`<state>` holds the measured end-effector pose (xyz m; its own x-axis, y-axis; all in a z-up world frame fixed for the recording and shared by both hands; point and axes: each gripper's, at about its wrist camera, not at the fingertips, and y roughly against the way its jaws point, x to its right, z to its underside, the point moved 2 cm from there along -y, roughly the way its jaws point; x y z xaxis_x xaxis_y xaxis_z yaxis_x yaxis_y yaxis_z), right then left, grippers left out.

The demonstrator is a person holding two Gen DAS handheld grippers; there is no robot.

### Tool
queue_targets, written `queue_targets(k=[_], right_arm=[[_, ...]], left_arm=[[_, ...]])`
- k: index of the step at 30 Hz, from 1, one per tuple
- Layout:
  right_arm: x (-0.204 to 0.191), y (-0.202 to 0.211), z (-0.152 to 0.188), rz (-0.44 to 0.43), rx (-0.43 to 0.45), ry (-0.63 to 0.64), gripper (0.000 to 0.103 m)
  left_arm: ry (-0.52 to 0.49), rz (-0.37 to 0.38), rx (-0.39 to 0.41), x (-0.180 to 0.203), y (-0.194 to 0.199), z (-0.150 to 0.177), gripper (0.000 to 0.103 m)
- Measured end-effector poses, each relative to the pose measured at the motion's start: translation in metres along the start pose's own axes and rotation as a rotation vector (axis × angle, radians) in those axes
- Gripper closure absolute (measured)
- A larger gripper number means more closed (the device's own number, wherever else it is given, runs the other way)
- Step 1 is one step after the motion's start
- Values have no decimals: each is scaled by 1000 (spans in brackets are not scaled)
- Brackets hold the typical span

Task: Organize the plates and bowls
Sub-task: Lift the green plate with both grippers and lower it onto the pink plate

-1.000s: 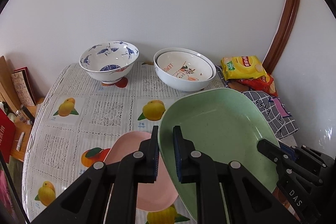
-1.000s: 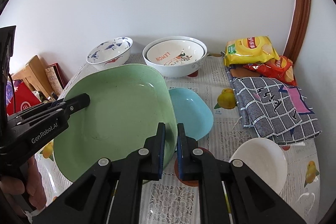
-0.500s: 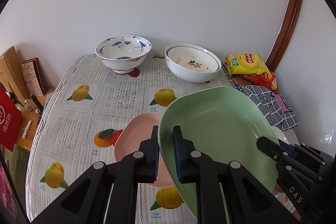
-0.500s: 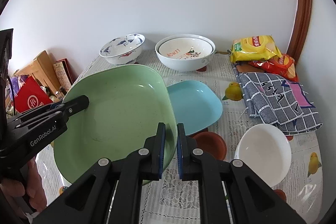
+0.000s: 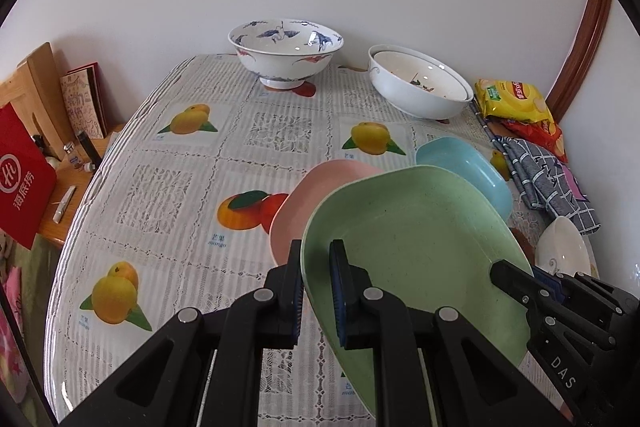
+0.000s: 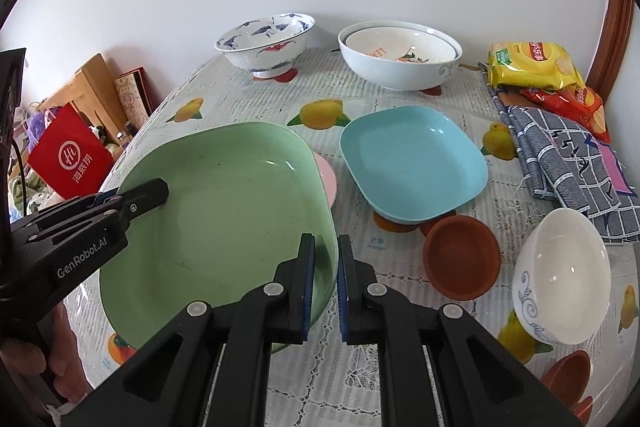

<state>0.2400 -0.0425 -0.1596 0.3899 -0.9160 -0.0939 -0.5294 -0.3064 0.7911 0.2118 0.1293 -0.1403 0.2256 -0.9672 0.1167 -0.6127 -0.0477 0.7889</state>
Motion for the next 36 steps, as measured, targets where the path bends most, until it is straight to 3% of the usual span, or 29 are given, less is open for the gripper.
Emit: queue_targets(k=[12, 36], right_arm=[[-16, -43, -11, -5, -59, 44, 93], [-15, -83, -37, 7, -69, 96, 91]], left_arm=[[61, -17, -52, -25, -36, -1, 90], [69, -31, -86, -31, -69, -11, 90]])
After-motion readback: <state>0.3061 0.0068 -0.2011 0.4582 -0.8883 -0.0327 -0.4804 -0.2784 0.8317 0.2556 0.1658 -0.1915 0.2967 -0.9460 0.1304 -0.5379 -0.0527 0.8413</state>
